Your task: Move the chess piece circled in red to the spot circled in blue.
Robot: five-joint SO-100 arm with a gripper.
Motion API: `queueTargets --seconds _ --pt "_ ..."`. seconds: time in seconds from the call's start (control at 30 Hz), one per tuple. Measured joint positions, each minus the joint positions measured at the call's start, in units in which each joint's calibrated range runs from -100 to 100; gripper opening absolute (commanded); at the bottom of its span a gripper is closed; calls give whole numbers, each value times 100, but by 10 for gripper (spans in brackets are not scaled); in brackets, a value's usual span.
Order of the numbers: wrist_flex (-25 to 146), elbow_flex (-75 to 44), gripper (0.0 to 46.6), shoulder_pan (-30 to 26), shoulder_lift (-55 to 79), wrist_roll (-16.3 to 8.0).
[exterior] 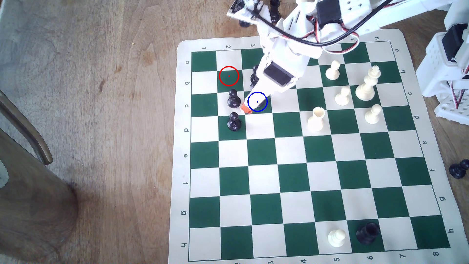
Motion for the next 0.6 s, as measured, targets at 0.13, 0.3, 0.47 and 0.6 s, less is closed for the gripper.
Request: queueTargets --seconds 0.13,0.3,0.47,0.6 --pt "16 217 311 29 -427 49" --pt "518 380 312 -7 -1424 103" --pt "996 1085 317 -280 -2589 186" --pt "1291 1979 321 -332 -3846 322"
